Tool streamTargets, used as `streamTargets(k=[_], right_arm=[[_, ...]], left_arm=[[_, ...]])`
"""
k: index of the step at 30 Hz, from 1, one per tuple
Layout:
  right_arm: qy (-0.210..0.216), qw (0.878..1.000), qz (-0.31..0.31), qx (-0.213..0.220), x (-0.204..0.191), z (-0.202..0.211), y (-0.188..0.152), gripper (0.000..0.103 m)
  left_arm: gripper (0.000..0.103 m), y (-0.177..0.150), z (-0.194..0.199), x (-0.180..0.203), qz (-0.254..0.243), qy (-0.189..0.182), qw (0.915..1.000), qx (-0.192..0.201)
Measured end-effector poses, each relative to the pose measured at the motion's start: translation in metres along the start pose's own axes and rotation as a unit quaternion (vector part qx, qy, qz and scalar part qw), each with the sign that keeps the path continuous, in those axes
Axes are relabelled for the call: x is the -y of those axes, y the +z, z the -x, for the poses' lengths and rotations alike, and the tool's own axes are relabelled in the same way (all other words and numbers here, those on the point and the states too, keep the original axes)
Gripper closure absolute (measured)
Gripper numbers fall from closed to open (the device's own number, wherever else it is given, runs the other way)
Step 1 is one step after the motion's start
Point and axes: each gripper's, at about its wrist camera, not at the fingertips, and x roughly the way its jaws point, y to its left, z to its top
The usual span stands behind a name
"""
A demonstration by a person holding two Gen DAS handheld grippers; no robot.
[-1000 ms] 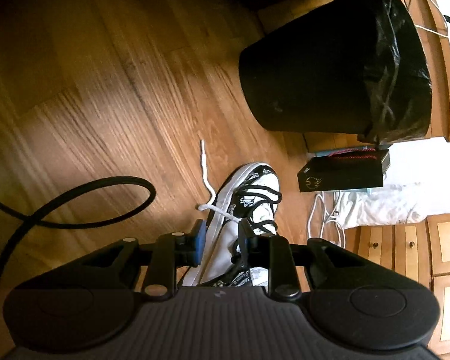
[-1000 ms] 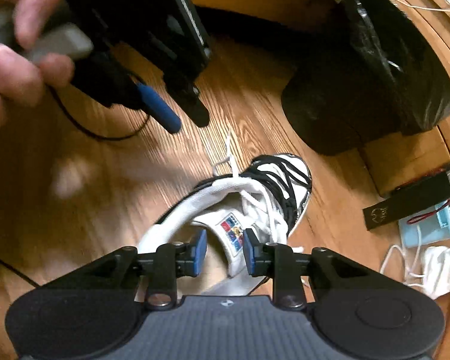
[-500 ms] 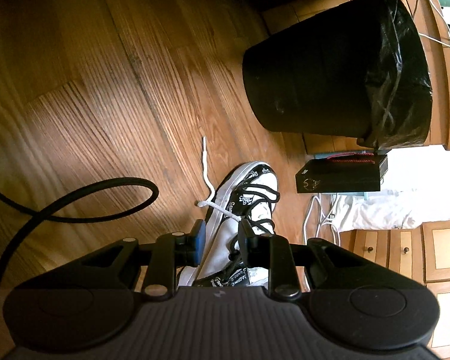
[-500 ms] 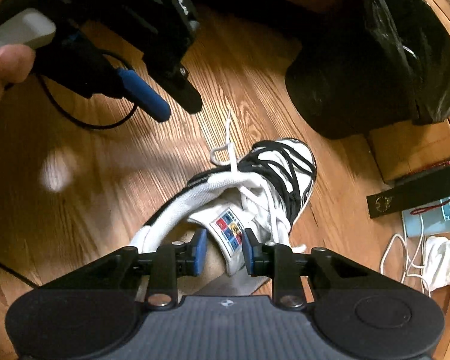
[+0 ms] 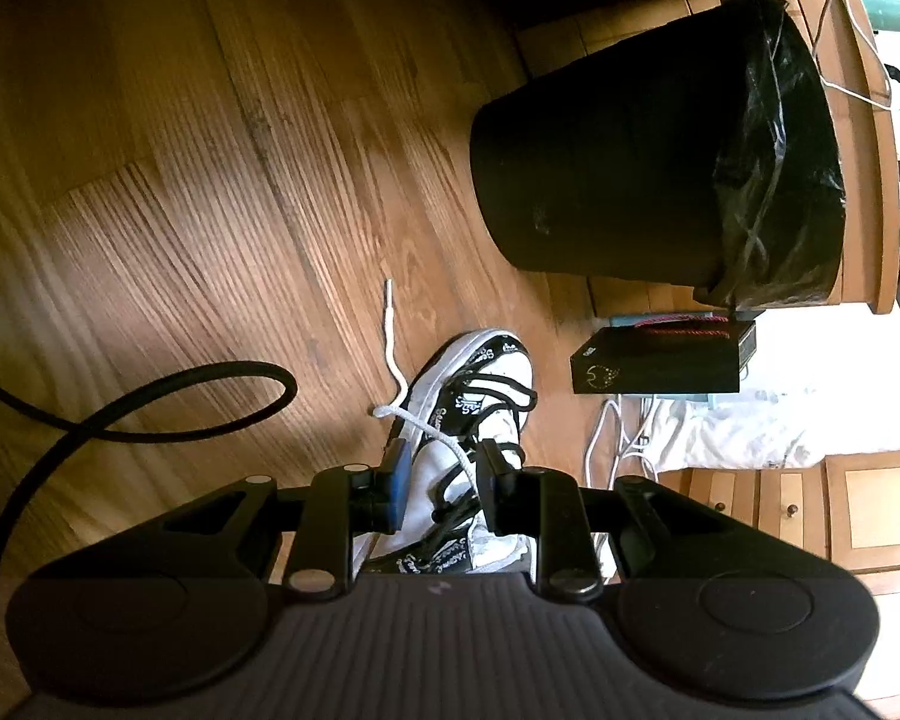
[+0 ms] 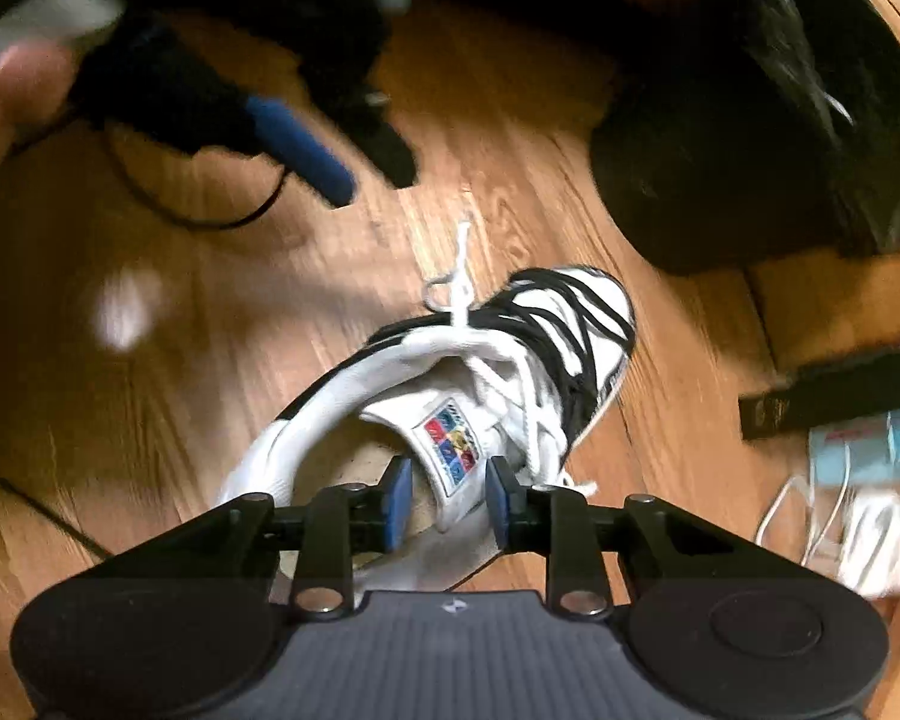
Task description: Lace up shoes with both hands
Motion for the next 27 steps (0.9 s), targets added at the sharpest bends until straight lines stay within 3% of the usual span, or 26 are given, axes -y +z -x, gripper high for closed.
streamTargets(k=[2,10,17,27], right_arm=[[0.0,1.0,0.023,0.014,-0.005,-0.003,-0.001,0.086],[-0.034,0.999,0.017,0.005,-0.007,-0.01,-0.001,0.09],[-0.074,0.996,0.029,0.033,-0.008,0.014,-0.001,0.093],[-0.058,0.997,-0.014,0.042,0.01,0.023,0.003,0.094]], left_arm=[[0.078,-0.001,0.002,0.002,-0.011,-0.002,0.9999,0.003],[0.073,-0.001,0.009,0.007,-0.01,-0.023,0.9996,0.013],[0.073,0.0,0.01,0.006,-0.004,-0.035,0.9993,0.01],[0.073,0.0,0.009,0.0,0.023,-0.053,0.9982,0.011]])
